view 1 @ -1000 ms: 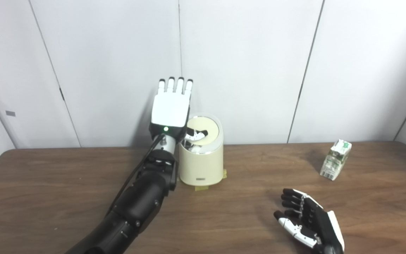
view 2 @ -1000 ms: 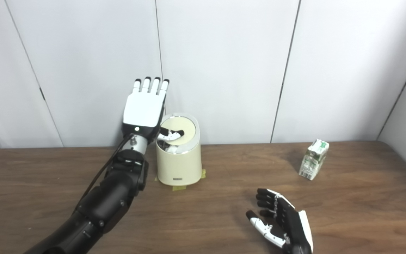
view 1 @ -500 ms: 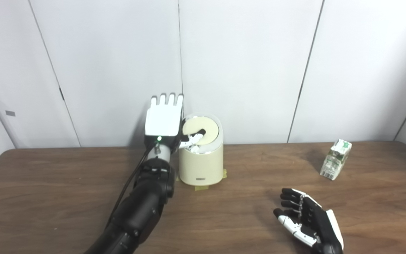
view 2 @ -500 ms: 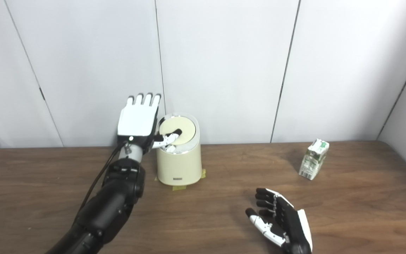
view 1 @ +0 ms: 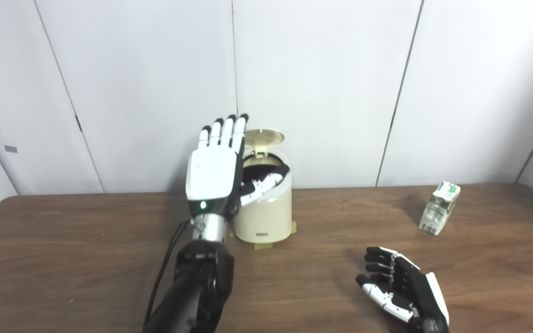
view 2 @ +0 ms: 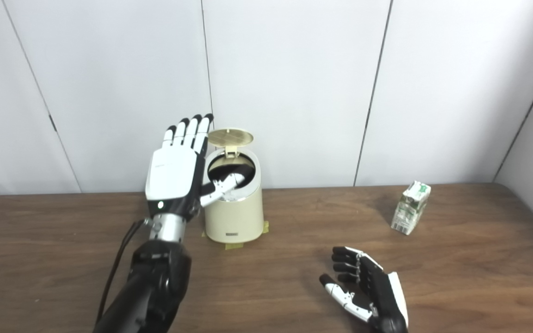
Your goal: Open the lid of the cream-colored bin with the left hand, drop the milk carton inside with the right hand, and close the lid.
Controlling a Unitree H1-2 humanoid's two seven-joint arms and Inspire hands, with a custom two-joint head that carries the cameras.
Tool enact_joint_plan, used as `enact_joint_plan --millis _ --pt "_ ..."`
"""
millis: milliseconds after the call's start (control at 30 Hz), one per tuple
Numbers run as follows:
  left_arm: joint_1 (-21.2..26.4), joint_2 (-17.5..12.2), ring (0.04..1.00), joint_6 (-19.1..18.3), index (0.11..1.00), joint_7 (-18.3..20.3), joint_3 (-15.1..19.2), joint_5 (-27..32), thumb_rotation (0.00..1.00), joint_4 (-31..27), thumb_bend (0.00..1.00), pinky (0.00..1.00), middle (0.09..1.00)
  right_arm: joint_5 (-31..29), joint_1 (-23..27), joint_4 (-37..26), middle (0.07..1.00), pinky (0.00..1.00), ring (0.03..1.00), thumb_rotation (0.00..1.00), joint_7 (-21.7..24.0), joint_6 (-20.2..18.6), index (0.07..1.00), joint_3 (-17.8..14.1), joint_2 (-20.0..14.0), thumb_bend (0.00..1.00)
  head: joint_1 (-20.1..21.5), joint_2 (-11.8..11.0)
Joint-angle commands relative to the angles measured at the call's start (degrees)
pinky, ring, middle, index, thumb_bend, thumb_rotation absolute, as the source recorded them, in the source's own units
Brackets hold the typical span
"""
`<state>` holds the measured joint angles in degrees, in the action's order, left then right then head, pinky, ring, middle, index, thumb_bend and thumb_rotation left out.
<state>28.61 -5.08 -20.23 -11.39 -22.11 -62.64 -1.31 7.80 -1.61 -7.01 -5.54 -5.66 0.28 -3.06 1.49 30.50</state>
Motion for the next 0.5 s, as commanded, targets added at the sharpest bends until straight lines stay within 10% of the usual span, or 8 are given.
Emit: enact_joint_plan --millis 0,467 --pt "0.15 -0.15 1.000 1.61 1.000 -1.75 1.06 0.30 1.00 -4.04 0.64 1.00 1.000 -0.61 0.43 1.04 0.694 0.62 0.689 0.12 1.37 -1.01 0.672 0.82 0.92 0.29 -0.47 -0.01" --pt "-13.65 -0.30 1.000 12.47 1.000 -3.19 5.96 12.38 1.00 -12.43 0.55 1.00 1.000 -1.03 0.59 1.34 0.712 0.65 0.713 0.04 2.16 -0.71 0.699 1.92 0.05 0.27 0.10 -1.87"
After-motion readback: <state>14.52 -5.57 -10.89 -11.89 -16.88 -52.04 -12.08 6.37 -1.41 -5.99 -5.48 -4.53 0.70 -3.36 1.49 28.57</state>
